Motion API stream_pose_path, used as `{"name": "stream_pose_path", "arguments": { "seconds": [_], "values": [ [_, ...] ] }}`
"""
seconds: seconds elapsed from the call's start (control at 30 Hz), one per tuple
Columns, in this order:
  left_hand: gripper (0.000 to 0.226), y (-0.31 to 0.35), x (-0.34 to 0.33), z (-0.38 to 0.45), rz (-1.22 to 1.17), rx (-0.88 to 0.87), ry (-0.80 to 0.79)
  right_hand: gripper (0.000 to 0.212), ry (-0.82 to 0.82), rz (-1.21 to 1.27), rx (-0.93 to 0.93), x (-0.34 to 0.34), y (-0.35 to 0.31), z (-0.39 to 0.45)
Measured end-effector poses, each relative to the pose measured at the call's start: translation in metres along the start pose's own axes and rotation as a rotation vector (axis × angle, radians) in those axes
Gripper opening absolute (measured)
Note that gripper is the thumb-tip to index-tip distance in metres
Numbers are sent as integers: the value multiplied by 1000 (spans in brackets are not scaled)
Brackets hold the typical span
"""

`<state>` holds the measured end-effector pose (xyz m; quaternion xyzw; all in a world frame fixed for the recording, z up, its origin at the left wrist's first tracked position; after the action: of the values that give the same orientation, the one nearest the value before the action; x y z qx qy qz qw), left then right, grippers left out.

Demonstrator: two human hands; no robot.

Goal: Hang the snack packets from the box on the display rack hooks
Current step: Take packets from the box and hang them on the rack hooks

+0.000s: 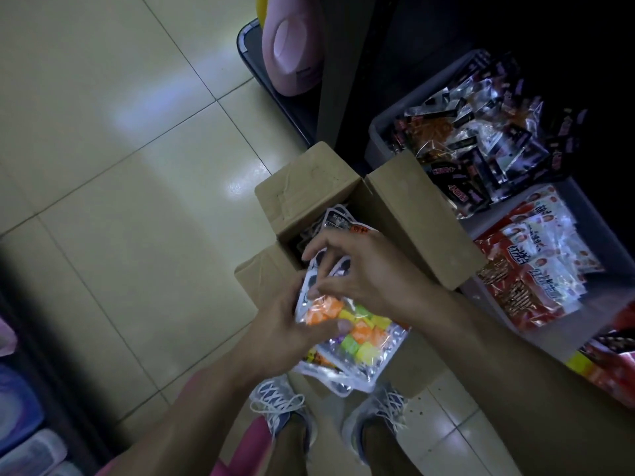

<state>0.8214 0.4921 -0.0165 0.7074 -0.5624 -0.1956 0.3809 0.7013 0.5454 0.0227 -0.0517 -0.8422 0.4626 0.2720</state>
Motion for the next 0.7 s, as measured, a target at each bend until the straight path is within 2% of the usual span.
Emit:
{"name": "stream_pose_path", "arguments": {
  "seconds": [0.13,0.2,0.27,0.37,0.47,0.53,0.6,0.67,0.7],
  "values": [
    [43,-16,8,-8,-184,91,73,71,192,-14,-128,12,28,-17],
    [44,-23,9,-10,-261,143,91,78,241,-62,-213,15,47,-35],
    [44,-27,6,-12,-299,177,54,69,230,45,-280,7,62,-53],
    [45,-33,-7,-17,-355,230,-90,62,219,332,-346,-8,81,-70],
    [43,-39,-16,-24,-444,302,-168,68,150,322,-324,-16,88,-69],
    [39,-38,-10,-21,-342,238,-86,61,90,221,-271,-23,88,-63],
    [42,-42,-4,-18,-270,200,25,41,88,183,-213,-25,82,-52],
    [42,-48,7,-17,-302,212,152,33,248,219,-267,-13,95,-37],
    [41,-51,16,-17,-306,204,225,33,320,162,-337,-7,113,-29]
  ]
}}
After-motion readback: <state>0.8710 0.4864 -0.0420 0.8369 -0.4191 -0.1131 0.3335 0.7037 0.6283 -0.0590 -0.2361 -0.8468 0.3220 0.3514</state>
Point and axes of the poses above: each hand's wrist, its own z-axis towards the middle knuckle, its own x-axis out of the back of the hand, y = z × x, the point moved 9 cm from there along z, towards the middle knuckle, and after that the axes turned 7 degrees about y, right-handed, at the moved point
